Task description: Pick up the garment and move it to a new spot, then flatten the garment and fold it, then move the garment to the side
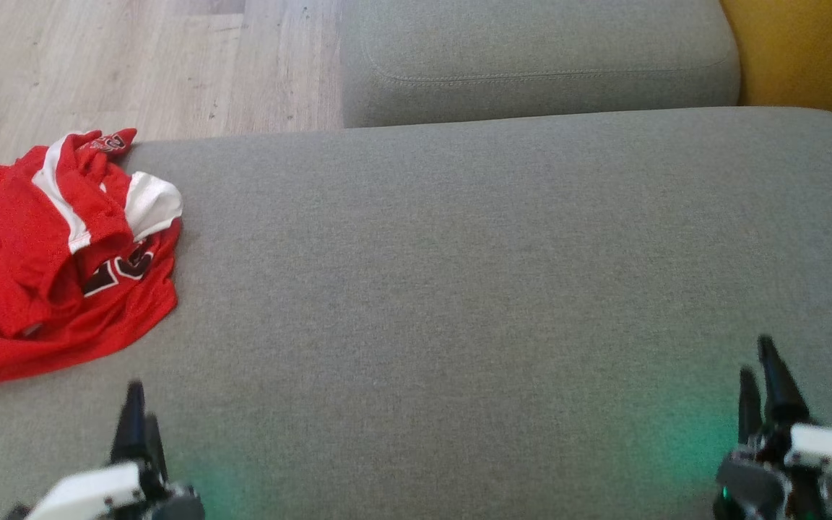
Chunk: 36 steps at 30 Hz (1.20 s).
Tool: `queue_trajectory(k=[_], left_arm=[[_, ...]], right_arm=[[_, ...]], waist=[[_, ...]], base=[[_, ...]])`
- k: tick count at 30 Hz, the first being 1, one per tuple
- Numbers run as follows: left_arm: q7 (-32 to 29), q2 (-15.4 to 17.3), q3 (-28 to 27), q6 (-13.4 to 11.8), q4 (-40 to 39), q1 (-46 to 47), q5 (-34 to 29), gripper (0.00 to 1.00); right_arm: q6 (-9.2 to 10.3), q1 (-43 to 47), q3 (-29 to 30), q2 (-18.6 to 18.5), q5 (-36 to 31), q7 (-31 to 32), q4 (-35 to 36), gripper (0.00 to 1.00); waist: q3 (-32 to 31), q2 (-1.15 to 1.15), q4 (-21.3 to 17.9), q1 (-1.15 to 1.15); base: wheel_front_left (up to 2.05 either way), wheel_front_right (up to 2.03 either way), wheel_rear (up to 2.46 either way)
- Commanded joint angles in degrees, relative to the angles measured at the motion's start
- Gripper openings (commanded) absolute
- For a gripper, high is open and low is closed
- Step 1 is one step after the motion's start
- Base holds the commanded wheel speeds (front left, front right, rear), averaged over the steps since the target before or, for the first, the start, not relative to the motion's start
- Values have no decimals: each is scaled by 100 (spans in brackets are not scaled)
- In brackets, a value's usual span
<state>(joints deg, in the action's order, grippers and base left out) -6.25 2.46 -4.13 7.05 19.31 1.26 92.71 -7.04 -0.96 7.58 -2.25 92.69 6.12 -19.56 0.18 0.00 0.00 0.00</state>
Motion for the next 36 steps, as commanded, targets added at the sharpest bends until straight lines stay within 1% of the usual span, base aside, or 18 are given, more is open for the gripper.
queue_trajectory(k=[1, 8, 12, 21, 27, 28, 36], left_arm=[[19, 5, 8, 0, -79, 50, -14, 100], [125, 16, 53, 3, -123, 38, -195, 100], [194, 10, 10, 4, -200, 40, -530, 100], [347, 11, 80, -50, -444, -17, -1220, 100], [448, 13, 164, -103, -592, -52, -1716, 100], [482, 13, 187, -125, -637, -69, -1848, 100], [618, 16, 297, -166, -746, -92, -2526, 100]], right_arm=[[-1, -55, -25, -6, -9, -21, 82, 100], [-3, -51, -137, -13, -164, -125, 112, 100], [-4, -50, -193, -14, -428, -193, 141, 100], [-7, -57, -248, -15, -1156, -345, 250, 100], [-10, -37, -379, -18, -1729, -446, 357, 100], [-10, -30, -407, -19, -1918, -479, 383, 100], [-13, -10, -512, -22, -2611, -615, 449, 100]], waist=[[-1, 0, 0, 0], [-34, 0, -1, 0], [-46, 0, 3, 0], [-77, 0, -12, 0], [-105, 0, -21, 0], [-120, 0, -25, 0], [-152, 0, -38, 0]], base=[[0, 0, 0], [0, 0, 0], [0, 0, 0], [0, 0, 0], [0, 0, 0], [0, 0, 0], [0, 0, 0]])
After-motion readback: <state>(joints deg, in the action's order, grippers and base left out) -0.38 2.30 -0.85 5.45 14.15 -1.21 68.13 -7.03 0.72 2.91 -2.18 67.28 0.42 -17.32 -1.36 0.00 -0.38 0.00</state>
